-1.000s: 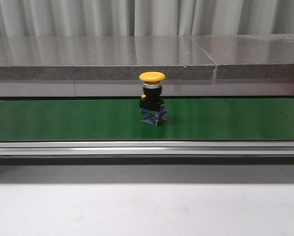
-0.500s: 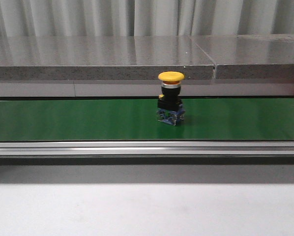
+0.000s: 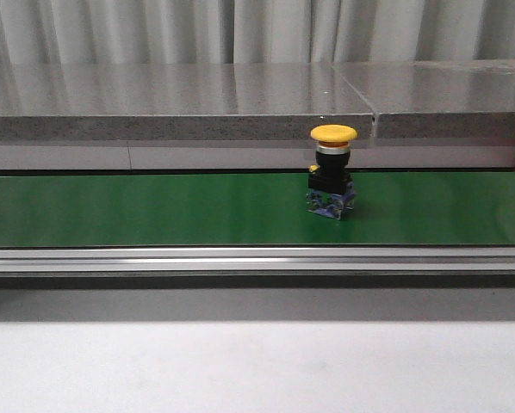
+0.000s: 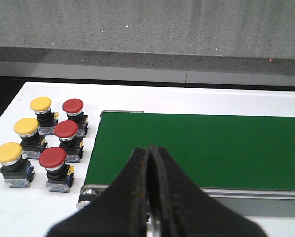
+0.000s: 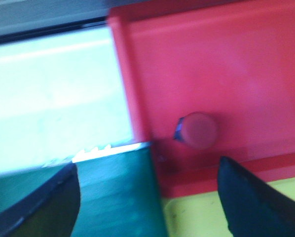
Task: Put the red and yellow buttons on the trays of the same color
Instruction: 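Carry the red button into the red tray and open the right gripper, then lower the right gripper onto the yellow button on the belt and grasp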
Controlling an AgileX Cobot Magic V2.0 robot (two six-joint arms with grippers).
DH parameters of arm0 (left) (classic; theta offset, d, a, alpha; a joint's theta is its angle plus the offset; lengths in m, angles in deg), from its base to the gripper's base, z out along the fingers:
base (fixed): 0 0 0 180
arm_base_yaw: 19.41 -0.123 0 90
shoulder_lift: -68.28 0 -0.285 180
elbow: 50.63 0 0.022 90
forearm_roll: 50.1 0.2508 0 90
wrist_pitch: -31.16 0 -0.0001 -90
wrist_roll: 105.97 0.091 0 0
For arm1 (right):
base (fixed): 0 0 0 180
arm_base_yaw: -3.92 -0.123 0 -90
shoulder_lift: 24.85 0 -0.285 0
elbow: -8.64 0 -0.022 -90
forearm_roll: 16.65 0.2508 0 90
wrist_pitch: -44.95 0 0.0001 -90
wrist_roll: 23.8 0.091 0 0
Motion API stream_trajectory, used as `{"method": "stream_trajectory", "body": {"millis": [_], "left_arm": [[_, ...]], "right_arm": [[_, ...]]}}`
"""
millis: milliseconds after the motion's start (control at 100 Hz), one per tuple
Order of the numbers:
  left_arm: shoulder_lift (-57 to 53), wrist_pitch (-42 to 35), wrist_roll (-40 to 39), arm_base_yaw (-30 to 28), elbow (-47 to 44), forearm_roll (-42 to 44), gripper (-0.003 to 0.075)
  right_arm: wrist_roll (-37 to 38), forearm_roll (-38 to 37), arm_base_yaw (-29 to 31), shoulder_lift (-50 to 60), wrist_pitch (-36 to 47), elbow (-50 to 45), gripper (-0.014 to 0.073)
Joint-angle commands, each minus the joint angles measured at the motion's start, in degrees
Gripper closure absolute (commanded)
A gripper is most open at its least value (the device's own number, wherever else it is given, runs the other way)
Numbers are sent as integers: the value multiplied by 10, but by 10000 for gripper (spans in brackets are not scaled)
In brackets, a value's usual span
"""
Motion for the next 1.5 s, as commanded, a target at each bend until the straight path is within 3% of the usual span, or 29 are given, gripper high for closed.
{"method": "stream_trajectory", "body": {"millis": [0,450,830,1370,1490], "left_arm": [[6,-43,-4,3,15,3,739],[6,-43,-4,3,15,3,739],[6,-43,-4,3,15,3,739],[6,-43,-4,3,15,3,739],[6,-43,-4,3,15,3,739]], "right_arm": [[-21,2,-26,67,12,-22,19],[-28,5,-189,194,8,-220,19],[-33,13,-303,181,67,-252,19],[-70,72,-326,98,135,-222,25],[-71,72,-326,92,144,-214,92]]}}
